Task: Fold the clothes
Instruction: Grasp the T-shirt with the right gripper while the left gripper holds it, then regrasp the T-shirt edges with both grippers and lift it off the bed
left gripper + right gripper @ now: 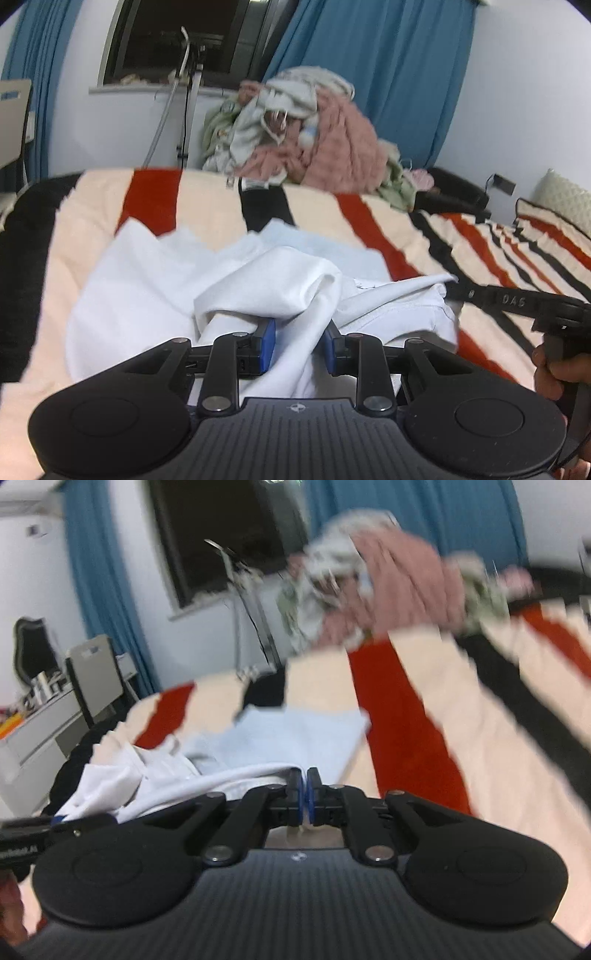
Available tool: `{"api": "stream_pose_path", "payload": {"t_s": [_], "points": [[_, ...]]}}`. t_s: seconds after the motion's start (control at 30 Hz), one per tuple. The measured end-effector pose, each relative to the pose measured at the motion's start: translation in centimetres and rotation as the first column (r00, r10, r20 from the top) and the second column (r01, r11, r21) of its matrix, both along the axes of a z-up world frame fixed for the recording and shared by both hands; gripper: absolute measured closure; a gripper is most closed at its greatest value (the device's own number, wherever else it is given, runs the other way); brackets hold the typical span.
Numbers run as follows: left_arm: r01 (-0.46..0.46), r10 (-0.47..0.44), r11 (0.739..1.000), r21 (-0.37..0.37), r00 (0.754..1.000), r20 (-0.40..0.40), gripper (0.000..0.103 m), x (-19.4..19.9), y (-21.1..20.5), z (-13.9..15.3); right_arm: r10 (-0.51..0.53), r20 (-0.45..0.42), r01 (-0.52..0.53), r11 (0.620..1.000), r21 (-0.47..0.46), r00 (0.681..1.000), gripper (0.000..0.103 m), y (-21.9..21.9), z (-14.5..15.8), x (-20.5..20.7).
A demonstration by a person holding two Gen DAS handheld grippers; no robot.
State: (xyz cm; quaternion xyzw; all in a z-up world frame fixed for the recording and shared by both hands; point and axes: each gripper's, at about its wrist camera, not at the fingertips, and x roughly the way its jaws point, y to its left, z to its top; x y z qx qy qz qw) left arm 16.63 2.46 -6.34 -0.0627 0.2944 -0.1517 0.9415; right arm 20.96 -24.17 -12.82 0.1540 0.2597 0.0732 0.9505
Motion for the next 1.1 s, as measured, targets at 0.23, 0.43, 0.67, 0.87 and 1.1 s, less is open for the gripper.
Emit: {"api": "stream_pose_path", "payload": {"t_s": [0.23,0.43,0.67,0.87,1.1], "points": [[0.006,-0.004,0.995,-0.100,1.000,0.020,0.051,-0.3,1.3,1.5,-0.077,0.013,0.077,0.997,0.010,0.997,0.039,-0.8,0.1,-1.4],[-0.028,0.036,0.993,-0.113,0.997,0.073,0.023,-2.5,1.6,3.7,-0.103,0.110,0.113,0.990,-0.084,0.989,0.034,-1.5,2.8,-4.9],[-0.064,0.058,0.997,0.043,0.990,0.129,0.018,-6.7,0.3,4.5,0.031,0.109,0.006,0.947,-0.322,0.994,0.034,1.3,2.8,-7.6],[-0.090,0.048,0.964,0.252,0.985,0.166,0.013,-10.6,-2.0,4.1,0.129,-0.030,-0.127,0.857,-0.500,0.991,0.034,5.4,-0.8,-6.5],[-0.138,0.011,0.852,0.504,0.969,0.247,0.012,-9.9,-6.5,0.0,-0.076,0.111,0.110,0.932,-0.345,0.991,0.034,3.2,-0.1,-5.3]]}}
